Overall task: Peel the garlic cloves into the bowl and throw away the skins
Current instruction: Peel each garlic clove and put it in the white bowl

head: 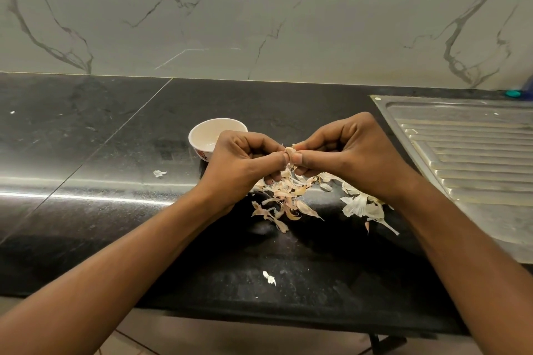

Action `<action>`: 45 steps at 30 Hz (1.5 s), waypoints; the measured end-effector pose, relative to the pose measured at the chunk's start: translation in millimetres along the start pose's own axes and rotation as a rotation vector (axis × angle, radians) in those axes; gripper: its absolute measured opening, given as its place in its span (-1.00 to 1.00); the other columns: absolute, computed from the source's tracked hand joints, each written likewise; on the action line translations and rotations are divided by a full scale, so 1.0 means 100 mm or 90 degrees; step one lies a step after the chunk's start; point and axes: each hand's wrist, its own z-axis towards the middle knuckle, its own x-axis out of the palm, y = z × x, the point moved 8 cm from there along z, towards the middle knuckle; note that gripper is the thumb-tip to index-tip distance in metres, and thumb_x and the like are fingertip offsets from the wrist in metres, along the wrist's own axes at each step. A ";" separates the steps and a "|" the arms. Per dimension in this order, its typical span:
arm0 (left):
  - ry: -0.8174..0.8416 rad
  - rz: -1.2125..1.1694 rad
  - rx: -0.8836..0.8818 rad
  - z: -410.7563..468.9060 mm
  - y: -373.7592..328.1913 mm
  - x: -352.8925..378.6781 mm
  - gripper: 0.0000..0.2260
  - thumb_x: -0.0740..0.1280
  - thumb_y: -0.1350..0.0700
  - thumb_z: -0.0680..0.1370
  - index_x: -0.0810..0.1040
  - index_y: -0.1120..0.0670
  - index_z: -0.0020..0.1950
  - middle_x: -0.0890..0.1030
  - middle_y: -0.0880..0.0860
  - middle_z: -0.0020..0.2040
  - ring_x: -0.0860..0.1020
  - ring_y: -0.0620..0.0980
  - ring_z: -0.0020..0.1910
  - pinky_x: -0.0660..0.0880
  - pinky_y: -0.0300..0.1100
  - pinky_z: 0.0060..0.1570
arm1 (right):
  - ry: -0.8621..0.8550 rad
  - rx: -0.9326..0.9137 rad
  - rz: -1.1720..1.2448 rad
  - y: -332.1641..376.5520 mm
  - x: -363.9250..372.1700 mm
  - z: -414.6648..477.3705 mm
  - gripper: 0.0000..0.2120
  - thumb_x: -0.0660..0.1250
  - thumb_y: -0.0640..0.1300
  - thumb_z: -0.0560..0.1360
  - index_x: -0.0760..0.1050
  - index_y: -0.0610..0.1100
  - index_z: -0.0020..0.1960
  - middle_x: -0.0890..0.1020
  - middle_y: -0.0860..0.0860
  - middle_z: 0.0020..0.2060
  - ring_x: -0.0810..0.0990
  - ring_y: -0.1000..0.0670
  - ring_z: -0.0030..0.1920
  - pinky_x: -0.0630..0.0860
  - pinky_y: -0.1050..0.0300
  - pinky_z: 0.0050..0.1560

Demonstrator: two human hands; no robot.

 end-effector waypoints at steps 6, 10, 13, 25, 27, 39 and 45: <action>0.039 -0.013 0.019 0.01 -0.07 0.02 -0.90 0.50 0.26 0.56 0.72 0.32 -0.04 0.69 0.24 -0.28 0.64 0.14 -0.34 0.61 -0.08 -0.28 | -0.016 0.009 0.001 0.00 -0.06 -0.02 -0.82 0.58 -0.20 0.50 0.75 -0.24 0.07 0.80 -0.09 -0.17 0.80 -0.12 -0.18 0.77 -0.08 -0.09; 0.045 0.003 0.029 -0.02 -0.08 0.01 -0.89 0.51 0.25 0.55 0.72 0.31 -0.04 0.69 0.23 -0.28 0.64 0.15 -0.35 0.61 -0.12 -0.29 | 0.000 0.016 0.008 -0.01 -0.04 -0.02 -0.84 0.57 -0.23 0.50 0.75 -0.23 0.07 0.80 -0.08 -0.18 0.80 -0.12 -0.18 0.77 -0.05 -0.08; 0.033 0.003 0.023 -0.01 -0.06 0.00 -0.92 0.51 0.29 0.55 0.72 0.31 -0.05 0.69 0.24 -0.28 0.64 0.12 -0.36 0.61 -0.13 -0.31 | 0.011 0.013 0.008 -0.01 -0.01 -0.02 -0.83 0.57 -0.24 0.50 0.75 -0.24 0.07 0.80 -0.08 -0.17 0.80 -0.12 -0.17 0.77 -0.03 -0.08; 0.005 -0.036 0.007 -0.01 -0.06 0.00 -0.94 0.50 0.32 0.54 0.71 0.33 -0.08 0.65 0.22 -0.33 0.57 0.08 -0.39 0.54 -0.14 -0.34 | 0.004 0.019 0.062 0.01 0.01 -0.02 -0.82 0.56 -0.25 0.51 0.74 -0.27 0.10 0.80 -0.13 -0.15 0.80 -0.16 -0.15 0.77 -0.02 -0.08; 0.001 -0.041 0.004 0.00 -0.07 0.00 -0.96 0.48 0.36 0.55 0.70 0.33 -0.08 0.64 0.23 -0.32 0.55 0.07 -0.39 0.53 -0.18 -0.35 | 0.004 0.034 0.096 0.00 0.01 -0.02 -0.83 0.53 -0.27 0.53 0.72 -0.28 0.11 0.79 -0.16 -0.14 0.80 -0.18 -0.14 0.76 0.02 -0.07; -0.002 -0.100 -0.015 0.04 -0.05 0.00 -0.91 0.41 0.41 0.57 0.69 0.31 -0.10 0.62 0.26 -0.28 0.53 0.09 -0.36 0.50 -0.16 -0.34 | 0.024 0.091 0.242 -0.08 0.09 0.02 -0.75 0.49 -0.23 0.48 0.68 -0.30 0.13 0.77 -0.27 -0.09 0.79 -0.16 -0.12 0.73 0.09 -0.08; 0.018 -0.092 -0.003 0.02 -0.09 0.02 -0.90 0.47 0.30 0.56 0.72 0.32 0.03 0.72 0.22 -0.20 0.65 0.08 -0.26 0.61 -0.19 -0.23 | -0.025 0.089 0.173 -0.05 -0.03 0.00 -0.78 0.52 -0.20 0.49 0.70 -0.27 0.10 0.78 -0.21 -0.12 0.79 -0.18 -0.13 0.74 0.08 -0.08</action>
